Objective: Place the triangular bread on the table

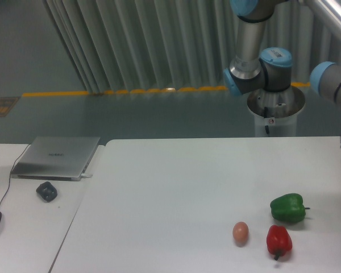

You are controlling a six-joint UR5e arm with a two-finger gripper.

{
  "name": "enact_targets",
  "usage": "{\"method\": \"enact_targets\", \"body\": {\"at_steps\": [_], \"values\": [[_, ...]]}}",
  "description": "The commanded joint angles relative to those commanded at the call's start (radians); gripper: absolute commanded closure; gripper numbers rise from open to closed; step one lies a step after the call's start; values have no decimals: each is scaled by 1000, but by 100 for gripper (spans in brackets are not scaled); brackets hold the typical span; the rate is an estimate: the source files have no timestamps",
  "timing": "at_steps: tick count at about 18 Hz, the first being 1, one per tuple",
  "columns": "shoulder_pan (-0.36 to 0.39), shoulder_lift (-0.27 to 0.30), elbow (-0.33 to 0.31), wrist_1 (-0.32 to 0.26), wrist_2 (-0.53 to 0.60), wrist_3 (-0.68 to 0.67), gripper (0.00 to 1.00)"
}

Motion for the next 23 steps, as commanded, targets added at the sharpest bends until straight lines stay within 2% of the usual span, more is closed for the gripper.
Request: {"method": "enact_targets", "body": {"at_steps": [4,7,9,13,23], "values": [[72,-20,21,20,-11,-17,0],[72,-52,35,78,-8,-116,0],[75,-61,44,81,-6,-150,0],[132,-71,51,78,-5,-76,0],[206,-98,31,78,-3,34,0]]}}
